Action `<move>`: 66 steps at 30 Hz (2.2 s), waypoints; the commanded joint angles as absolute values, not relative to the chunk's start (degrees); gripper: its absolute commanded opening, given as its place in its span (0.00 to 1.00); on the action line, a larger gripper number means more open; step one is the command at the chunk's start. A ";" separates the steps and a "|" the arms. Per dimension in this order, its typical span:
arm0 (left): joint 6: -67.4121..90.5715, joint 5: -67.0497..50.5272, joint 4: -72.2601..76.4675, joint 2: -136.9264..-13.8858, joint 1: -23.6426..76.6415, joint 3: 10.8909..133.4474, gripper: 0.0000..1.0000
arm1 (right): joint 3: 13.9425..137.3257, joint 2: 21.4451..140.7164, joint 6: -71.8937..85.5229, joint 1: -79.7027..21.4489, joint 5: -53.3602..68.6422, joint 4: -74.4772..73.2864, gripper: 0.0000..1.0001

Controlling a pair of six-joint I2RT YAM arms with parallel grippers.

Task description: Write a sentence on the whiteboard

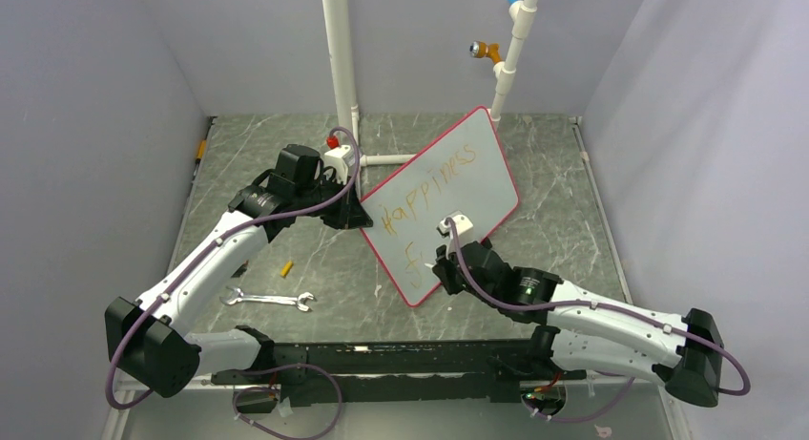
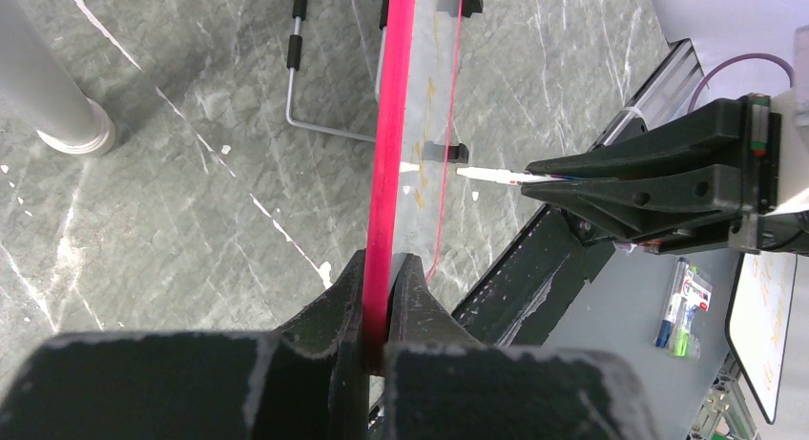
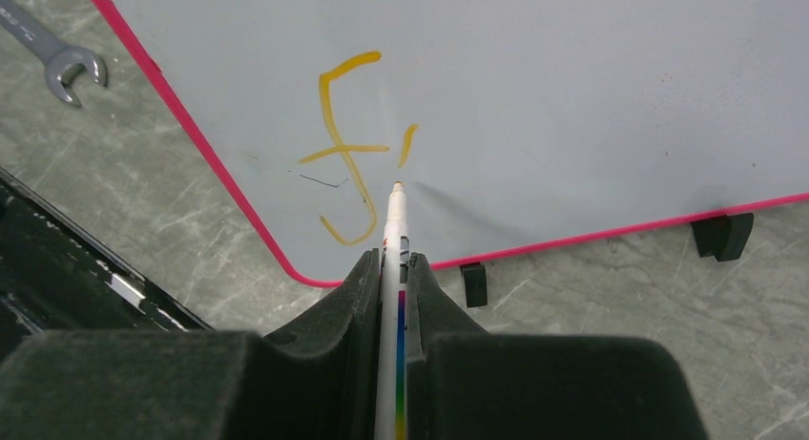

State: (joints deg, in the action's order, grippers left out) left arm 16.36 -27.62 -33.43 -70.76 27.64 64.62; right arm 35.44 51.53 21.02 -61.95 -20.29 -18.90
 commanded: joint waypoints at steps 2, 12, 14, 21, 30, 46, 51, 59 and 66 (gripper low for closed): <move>2.30 -7.39 -37.80 -73.09 27.27 63.23 0.00 | 40.45 50.91 19.41 -61.87 -21.61 -17.68 0.00; 2.29 -7.19 -37.80 -72.77 27.31 63.06 0.00 | 44.21 57.65 16.04 -61.63 -23.76 -13.65 0.00; 2.33 -7.08 -37.82 -72.69 27.31 63.04 0.00 | 44.38 58.66 15.83 -61.37 -24.13 -13.25 0.00; 2.29 -7.11 -37.87 -72.51 27.33 63.02 0.00 | 43.52 59.25 15.86 -59.90 -25.51 -14.01 0.00; 2.36 -7.21 -37.79 -72.50 27.29 63.03 0.00 | 43.36 56.72 16.08 -58.45 -24.79 -15.35 0.00; 2.29 -7.04 -37.84 -72.52 27.39 63.01 0.00 | 41.92 55.21 17.03 -57.69 -24.24 -14.61 0.00; 2.29 -7.03 -37.80 -72.58 27.42 62.97 0.00 | 40.65 56.49 17.31 -56.87 -22.94 -13.32 0.00; 2.29 -6.90 -37.80 -72.60 27.42 62.98 0.00 | 38.21 57.33 18.94 -56.61 -21.01 -12.86 0.00; 2.29 -7.03 -37.81 -72.73 27.41 62.94 0.00 | 36.04 54.77 21.30 -56.63 -19.87 -14.45 0.00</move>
